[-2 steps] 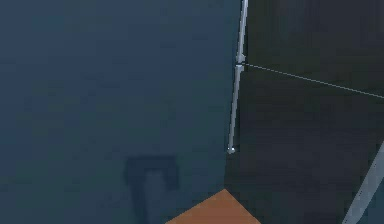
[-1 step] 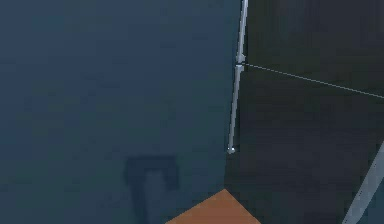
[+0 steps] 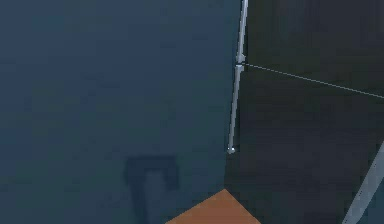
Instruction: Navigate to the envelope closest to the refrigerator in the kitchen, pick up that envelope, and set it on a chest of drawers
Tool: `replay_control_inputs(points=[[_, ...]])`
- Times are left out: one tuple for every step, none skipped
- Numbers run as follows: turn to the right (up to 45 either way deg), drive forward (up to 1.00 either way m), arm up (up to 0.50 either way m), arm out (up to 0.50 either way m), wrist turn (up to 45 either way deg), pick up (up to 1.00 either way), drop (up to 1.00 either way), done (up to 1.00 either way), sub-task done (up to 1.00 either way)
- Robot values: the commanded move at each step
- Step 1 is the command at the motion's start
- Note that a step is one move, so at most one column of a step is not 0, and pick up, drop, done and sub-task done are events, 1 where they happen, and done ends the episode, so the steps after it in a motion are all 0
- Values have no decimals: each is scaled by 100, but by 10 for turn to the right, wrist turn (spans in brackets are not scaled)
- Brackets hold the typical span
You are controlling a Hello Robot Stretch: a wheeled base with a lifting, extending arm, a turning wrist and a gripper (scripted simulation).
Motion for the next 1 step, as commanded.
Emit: replay_control_inputs(points=[[0, 0, 0, 0, 450, 0, 0, 0, 0]])
